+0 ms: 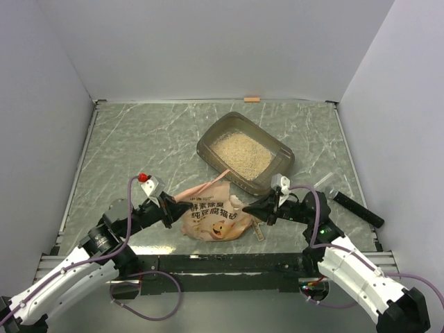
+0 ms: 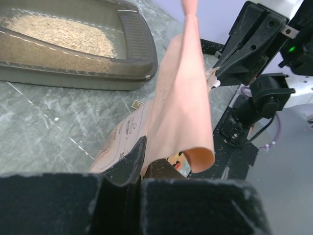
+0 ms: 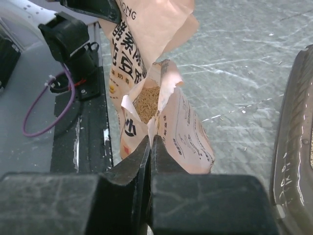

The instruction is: Fill the litter box with clean litter

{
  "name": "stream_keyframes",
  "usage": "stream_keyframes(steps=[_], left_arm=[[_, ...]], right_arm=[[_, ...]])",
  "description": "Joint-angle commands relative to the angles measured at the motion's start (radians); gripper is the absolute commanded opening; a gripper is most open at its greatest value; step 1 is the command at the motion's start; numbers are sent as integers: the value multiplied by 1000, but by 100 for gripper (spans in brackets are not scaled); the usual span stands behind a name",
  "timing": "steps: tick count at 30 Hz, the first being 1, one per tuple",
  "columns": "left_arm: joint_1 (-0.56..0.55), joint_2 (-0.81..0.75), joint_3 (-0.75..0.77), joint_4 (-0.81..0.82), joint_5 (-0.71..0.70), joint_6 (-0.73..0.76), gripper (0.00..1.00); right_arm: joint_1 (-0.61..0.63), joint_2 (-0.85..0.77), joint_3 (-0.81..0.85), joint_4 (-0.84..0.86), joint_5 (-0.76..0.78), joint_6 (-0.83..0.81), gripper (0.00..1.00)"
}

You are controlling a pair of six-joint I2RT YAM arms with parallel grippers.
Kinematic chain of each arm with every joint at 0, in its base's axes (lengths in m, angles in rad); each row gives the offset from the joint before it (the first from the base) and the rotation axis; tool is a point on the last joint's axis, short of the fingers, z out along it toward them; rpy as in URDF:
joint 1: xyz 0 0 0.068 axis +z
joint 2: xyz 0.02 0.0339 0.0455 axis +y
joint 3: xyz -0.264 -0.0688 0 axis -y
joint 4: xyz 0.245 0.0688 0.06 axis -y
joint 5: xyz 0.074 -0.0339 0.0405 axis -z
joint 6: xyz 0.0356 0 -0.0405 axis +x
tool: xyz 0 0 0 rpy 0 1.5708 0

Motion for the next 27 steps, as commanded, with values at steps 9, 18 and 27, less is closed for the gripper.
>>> stream_keyframes(steps=[9,18,27], left_arm=[[-2,118,126,-195,74,-334,1],[-2,63,116,-430,152,-577,1],[-2,-85,97,-712,168,-652,1]], right_arm=[[0,-113,55,-158,-17,423,0],[-2,-225,40,-548,9,678,0],[-3,-251,-26,-750,-63,780,0]])
